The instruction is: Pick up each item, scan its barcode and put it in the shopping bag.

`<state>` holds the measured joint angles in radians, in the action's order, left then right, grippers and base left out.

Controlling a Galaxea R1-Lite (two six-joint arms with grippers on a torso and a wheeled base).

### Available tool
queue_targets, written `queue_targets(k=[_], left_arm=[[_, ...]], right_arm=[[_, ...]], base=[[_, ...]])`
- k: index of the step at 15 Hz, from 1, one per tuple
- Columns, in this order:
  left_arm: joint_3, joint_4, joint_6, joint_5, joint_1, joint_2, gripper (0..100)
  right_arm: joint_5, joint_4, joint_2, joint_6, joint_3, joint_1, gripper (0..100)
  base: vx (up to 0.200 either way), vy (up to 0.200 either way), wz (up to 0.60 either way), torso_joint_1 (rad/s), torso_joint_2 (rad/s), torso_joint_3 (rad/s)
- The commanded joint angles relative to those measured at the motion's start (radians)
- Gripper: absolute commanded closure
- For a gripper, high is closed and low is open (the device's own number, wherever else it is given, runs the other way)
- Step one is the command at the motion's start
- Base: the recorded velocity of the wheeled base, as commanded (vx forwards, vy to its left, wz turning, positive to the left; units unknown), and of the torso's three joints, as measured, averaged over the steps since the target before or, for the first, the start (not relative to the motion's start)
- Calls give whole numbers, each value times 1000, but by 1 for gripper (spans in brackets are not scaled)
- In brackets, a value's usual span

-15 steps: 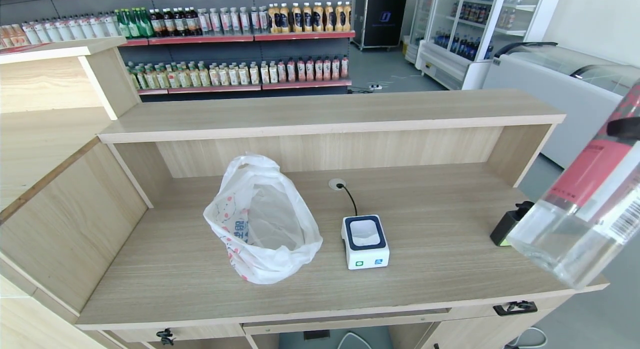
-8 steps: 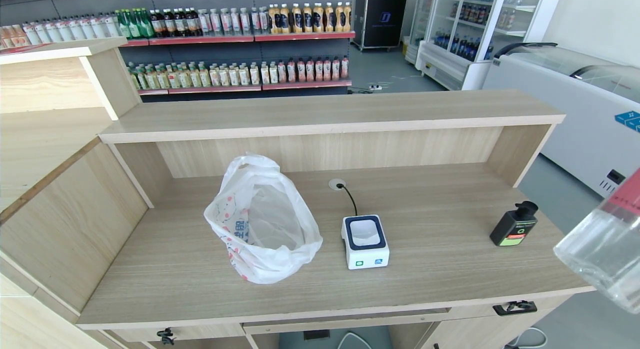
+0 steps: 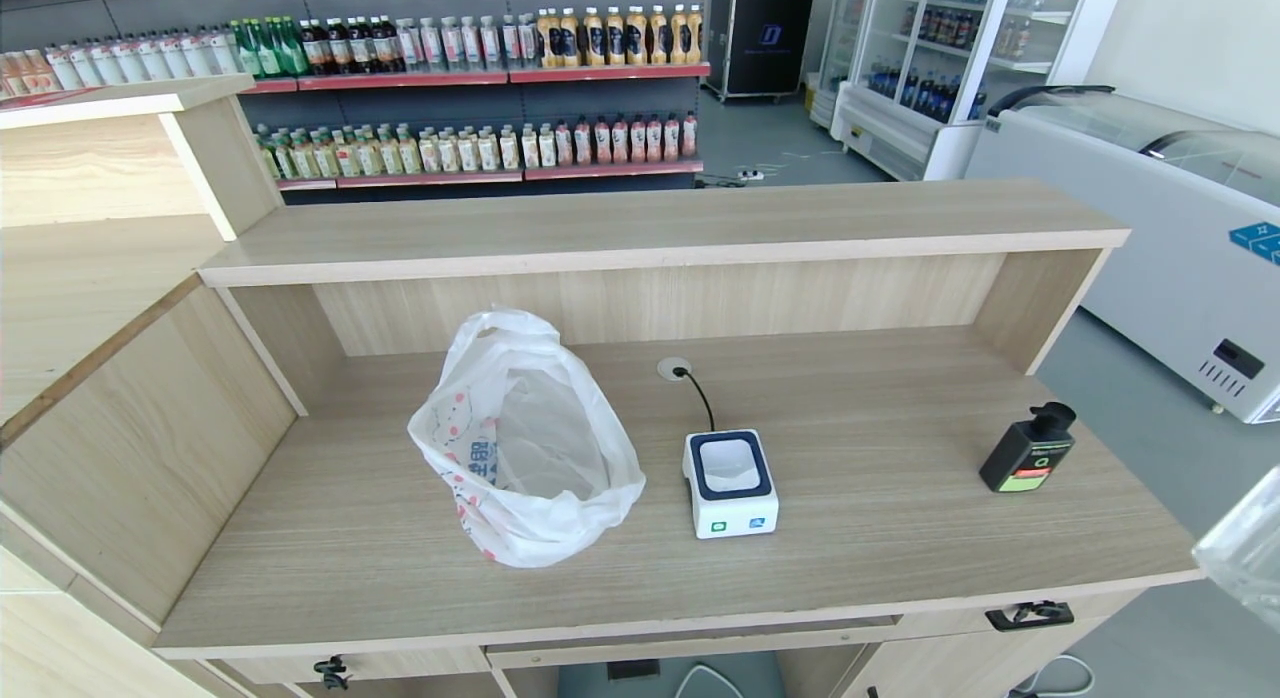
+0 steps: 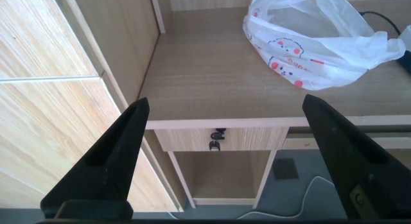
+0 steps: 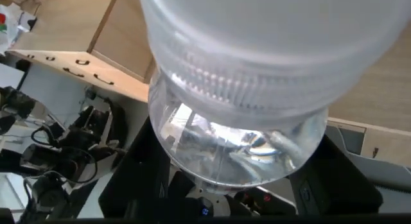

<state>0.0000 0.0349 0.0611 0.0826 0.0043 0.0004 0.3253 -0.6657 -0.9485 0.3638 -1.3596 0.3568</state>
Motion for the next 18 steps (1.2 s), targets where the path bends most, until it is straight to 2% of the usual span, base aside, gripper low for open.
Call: queue_targets(k=[1,15,17,18], left_arm=[[0,0,0,0,0,0,0],[0,0,0,0,0,0,0],[0,0,0,0,0,0,0],[0,0,0,0,0,1,0]], right_arm=[[-22,-43,1,0,-78,33,100],[-34,-74,7,-2,-87,34,100],[-58,-61,-3,-6,-65,27,100],[-92,-9,-9,-6,-30,19,100]], base=[[0,0,0,0,0,0],[0,0,0,0,0,0],[0,0,0,0,0,0],[0,0,0,0,0,0]])
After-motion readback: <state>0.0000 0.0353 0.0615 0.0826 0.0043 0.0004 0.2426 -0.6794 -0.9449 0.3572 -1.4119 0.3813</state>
